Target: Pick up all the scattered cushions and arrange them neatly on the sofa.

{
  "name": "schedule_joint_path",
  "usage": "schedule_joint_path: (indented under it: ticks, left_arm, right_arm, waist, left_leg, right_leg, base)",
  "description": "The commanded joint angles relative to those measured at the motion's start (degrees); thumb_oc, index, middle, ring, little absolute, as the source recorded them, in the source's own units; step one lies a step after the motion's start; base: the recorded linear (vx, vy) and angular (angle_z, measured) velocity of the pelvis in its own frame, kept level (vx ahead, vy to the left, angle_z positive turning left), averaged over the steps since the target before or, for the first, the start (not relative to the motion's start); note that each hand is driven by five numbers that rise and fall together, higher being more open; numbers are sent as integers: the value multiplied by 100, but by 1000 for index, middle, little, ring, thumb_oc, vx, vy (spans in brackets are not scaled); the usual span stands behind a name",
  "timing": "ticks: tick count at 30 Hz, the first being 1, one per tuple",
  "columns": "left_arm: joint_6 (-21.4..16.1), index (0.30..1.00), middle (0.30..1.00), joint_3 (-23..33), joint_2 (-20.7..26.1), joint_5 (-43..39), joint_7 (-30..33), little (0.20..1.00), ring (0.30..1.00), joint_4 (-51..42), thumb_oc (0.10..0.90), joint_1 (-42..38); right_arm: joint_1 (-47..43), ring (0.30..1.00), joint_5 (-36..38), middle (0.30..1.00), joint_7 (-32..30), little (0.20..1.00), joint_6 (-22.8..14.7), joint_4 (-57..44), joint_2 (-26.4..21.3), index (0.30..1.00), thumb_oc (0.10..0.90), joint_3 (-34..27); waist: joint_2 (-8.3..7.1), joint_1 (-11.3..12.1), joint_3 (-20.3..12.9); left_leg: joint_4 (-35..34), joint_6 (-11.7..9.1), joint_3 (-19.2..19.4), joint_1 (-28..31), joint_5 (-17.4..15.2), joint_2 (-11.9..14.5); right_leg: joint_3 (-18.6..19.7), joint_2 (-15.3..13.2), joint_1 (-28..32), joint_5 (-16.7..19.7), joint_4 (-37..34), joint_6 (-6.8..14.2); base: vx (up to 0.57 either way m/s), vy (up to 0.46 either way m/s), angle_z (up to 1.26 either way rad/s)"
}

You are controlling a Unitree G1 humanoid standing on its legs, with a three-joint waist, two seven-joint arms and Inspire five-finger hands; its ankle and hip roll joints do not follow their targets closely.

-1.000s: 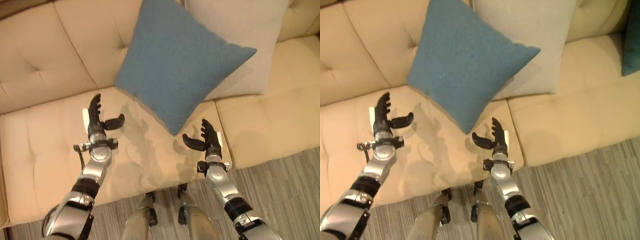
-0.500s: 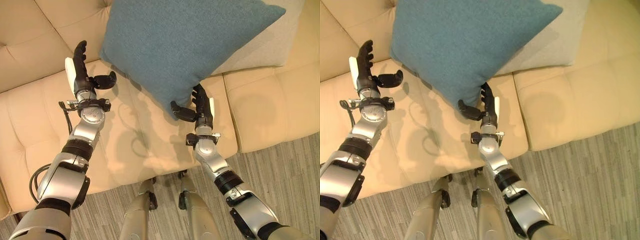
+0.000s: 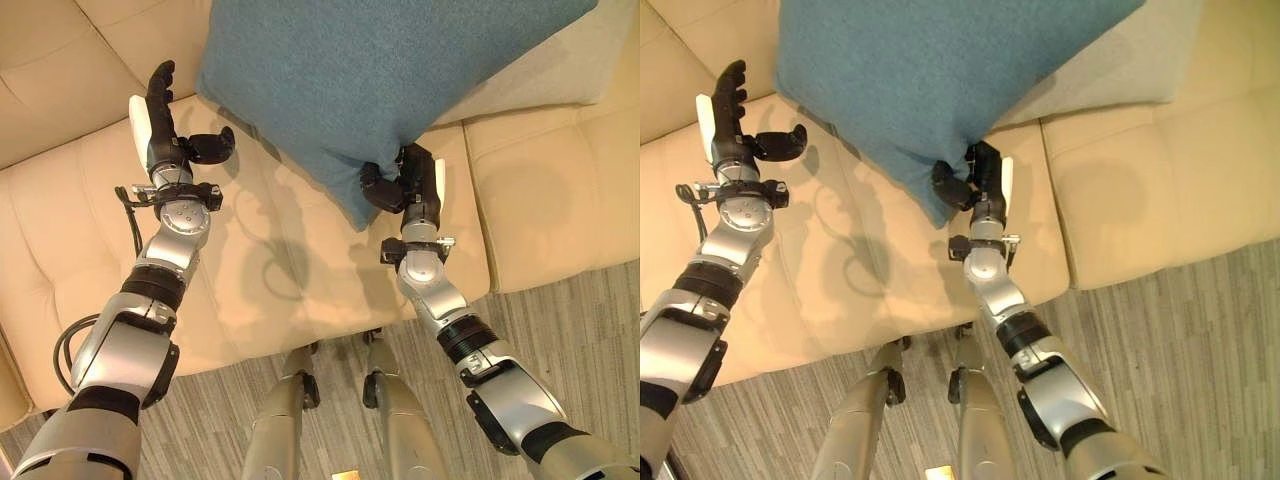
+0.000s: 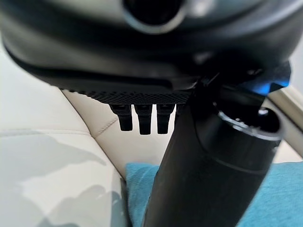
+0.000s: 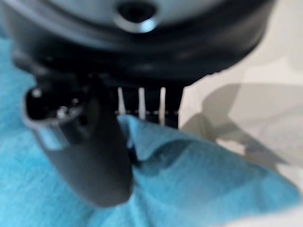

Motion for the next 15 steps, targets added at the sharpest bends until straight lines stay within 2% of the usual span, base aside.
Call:
schedule_joint_path:
  ticks: [1,11,15]
  left_arm:
    - [-494,900,900,139,735,113,180,900,900,-378,800,-262]
    - [-590,900,900,482,775,117,113,900,900,-723,800,156]
    - [-732,900,900,623,913,-367,-324,900,900,-829,800,227]
  right_arm:
    - [65,300,-268,300,88,300,-441,-513,290,300,400,-156]
    - [902,300,-557,300,91,300,-451,-944,-287,300,400,-773]
    - [1346,300,-337,300,485,300,-426,-1091,-817,300,400,-1153]
  waist:
    - [-22,-126,-333]
    - [-118,-281,-366]
    - [-193,-385,-390]
  left_leg:
    - [824,-64,-287,-336,-978,-326]
    - [815,-59,-285,-286,-1015,-312]
    - [811,-65,-309,-297,-1022,-287]
  right_leg:
    - [218,-558,179,-791,569,916]
    - [219,-557,167,-772,606,925]
    - [197,-544,135,-760,618,937]
  base:
    - [4,-6,-3]
    - [-5,-17,-3]
    - [-21,-35,6]
